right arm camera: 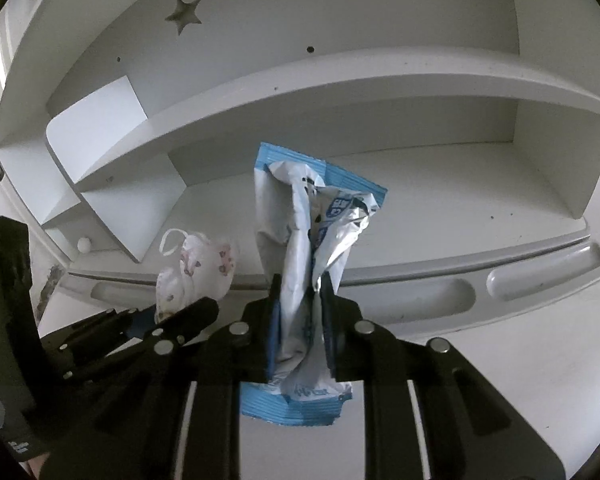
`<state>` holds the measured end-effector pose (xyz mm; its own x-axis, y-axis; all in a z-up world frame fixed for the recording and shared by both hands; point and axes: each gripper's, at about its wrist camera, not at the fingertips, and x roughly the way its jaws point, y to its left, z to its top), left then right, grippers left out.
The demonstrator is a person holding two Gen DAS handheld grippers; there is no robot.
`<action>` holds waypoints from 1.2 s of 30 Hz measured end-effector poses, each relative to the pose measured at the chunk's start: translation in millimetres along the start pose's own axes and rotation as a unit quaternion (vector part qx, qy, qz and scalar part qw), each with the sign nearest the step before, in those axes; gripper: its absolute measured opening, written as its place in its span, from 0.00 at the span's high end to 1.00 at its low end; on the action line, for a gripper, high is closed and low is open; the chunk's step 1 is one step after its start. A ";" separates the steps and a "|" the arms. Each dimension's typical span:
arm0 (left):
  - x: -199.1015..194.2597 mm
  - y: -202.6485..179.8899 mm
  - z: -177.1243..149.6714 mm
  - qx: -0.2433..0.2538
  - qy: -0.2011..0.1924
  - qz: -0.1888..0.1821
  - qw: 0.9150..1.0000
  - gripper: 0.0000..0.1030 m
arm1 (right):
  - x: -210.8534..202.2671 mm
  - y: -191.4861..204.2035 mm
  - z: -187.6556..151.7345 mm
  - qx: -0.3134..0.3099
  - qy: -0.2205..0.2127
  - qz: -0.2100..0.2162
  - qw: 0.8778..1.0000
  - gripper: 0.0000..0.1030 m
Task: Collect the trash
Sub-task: 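Carry floral bag and wrapper over the black bin and open both tools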
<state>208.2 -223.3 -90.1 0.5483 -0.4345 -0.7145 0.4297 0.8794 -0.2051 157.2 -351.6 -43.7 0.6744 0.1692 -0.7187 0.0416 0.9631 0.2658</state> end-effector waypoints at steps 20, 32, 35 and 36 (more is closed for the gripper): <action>6.9 9.9 6.5 -0.008 0.010 -0.002 1.000 0.77 | 1.6 0.3 -0.4 -0.006 0.001 -0.001 1.000 0.82; -31.6 -16.1 8.8 0.011 -0.028 -0.014 0.999 0.77 | -52.0 -7.1 0.2 -0.001 -0.025 0.012 1.000 0.82; -51.9 -54.1 3.2 0.039 -0.038 -0.033 0.998 0.77 | -103.6 -30.1 -7.8 0.005 -0.055 0.001 0.998 0.82; -59.6 -72.2 -0.1 0.052 -0.042 -0.042 0.997 0.77 | -122.8 -41.0 -11.9 0.008 -0.064 -0.006 0.998 0.82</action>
<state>144.4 -260.8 -32.7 0.5631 -0.5242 -0.6388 0.5467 0.8160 -0.1877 63.9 -409.4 26.0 0.7626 0.1281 -0.6341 0.0622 0.9611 0.2689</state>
